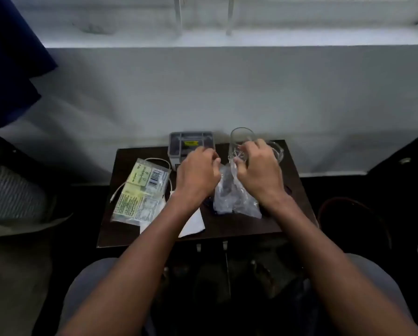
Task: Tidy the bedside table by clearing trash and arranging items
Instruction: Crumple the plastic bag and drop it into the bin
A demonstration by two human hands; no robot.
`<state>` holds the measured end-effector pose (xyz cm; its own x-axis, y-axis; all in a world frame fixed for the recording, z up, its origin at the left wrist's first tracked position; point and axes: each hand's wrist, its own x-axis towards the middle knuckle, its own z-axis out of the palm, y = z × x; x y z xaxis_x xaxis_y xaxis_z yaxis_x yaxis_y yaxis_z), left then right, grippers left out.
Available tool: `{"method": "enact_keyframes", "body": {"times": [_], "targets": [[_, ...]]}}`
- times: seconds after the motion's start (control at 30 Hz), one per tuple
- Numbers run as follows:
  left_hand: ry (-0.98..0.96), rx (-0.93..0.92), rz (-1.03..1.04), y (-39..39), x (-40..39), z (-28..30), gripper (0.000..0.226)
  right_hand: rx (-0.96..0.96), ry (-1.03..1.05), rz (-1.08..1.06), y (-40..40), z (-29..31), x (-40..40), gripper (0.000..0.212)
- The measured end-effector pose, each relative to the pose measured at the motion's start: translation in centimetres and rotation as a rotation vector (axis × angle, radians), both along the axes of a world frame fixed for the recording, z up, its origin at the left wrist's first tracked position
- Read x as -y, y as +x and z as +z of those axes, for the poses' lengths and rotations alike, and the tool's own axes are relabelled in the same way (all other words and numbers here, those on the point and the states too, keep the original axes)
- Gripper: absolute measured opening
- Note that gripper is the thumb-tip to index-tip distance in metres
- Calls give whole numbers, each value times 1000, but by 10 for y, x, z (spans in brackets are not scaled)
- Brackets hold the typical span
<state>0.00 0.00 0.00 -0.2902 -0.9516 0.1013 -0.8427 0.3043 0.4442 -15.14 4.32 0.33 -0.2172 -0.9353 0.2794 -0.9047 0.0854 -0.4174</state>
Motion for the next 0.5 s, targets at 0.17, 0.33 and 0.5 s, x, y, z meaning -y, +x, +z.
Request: {"method": "enact_keyframes", "body": {"times": [0.17,0.33,0.5], "targets": [[291,228,33,-3,-1,-16,35,75,414,-106,-17,-2,3,20],[384,163,31,-22,-21,-19,43,118,491,-47,-6,-5,7,18],[514,-72,212,-27,-19,-22,71,175,496,-25,-7,-16,10,18]]}}
